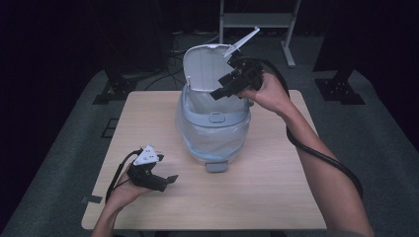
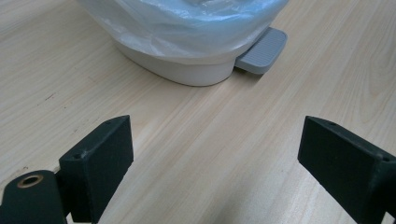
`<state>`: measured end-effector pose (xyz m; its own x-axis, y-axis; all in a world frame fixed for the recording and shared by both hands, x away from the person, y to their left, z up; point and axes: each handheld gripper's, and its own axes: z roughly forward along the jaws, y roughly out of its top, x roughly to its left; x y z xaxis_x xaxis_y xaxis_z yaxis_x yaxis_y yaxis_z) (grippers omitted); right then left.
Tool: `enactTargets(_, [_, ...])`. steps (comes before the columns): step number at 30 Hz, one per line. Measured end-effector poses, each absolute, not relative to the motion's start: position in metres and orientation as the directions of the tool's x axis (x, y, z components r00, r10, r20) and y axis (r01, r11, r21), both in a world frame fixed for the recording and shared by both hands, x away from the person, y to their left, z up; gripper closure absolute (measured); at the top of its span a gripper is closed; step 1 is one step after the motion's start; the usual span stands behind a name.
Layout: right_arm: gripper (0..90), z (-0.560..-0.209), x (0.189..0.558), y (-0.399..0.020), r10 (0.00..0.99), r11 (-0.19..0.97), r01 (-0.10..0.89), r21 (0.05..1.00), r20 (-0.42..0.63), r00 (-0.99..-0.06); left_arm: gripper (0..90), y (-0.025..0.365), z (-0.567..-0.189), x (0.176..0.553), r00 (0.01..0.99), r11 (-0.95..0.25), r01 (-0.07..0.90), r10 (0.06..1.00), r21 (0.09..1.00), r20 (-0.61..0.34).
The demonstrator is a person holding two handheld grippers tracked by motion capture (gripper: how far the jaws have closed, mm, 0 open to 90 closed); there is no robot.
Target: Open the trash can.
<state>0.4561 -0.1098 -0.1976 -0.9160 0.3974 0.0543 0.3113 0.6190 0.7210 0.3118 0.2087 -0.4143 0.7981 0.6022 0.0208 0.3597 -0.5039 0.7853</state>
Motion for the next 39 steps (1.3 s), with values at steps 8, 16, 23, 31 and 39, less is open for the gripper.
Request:
enactTargets(8, [36.9, -0.203, 0.455, -0.126, 0.414, 0.604, 0.329, 0.726, 0.066, -0.908, 9.4, 0.209, -0.415, 0.313, 0.796, -0.501, 0.366, 0.605, 0.784, 0.015])
enactTargets(16, [51.9, -0.206, 0.451, -0.151, 0.416, 0.577, 0.338, 0.744, 0.089, -0.905, 9.4, 0.211, -0.417, 0.313, 0.795, -0.498, 0.373, 0.607, 0.783, 0.008])
enactTargets(23, [62.6, -0.207, 0.453, -0.166, 0.422, 0.557, 0.357, 0.750, 0.115, -0.899, 9.3, 0.213, -0.418, 0.313, 0.791, -0.493, 0.377, 0.612, 0.784, 0.004])
enactTargets(31, [79.7, -0.207, 0.454, -0.173, 0.425, 0.545, 0.345, 0.764, 0.103, -0.899, 9.3, 0.214, -0.418, 0.312, 0.790, -0.491, 0.378, 0.613, 0.784, 0.003])
enactTargets(39, [89.4, -0.207, 0.457, -0.182, 0.436, 0.549, 0.359, 0.755, 0.107, -0.893, 9.4, 0.214, -0.420, 0.312, 0.789, -0.492, 0.383, 0.614, 0.782, 0.000])
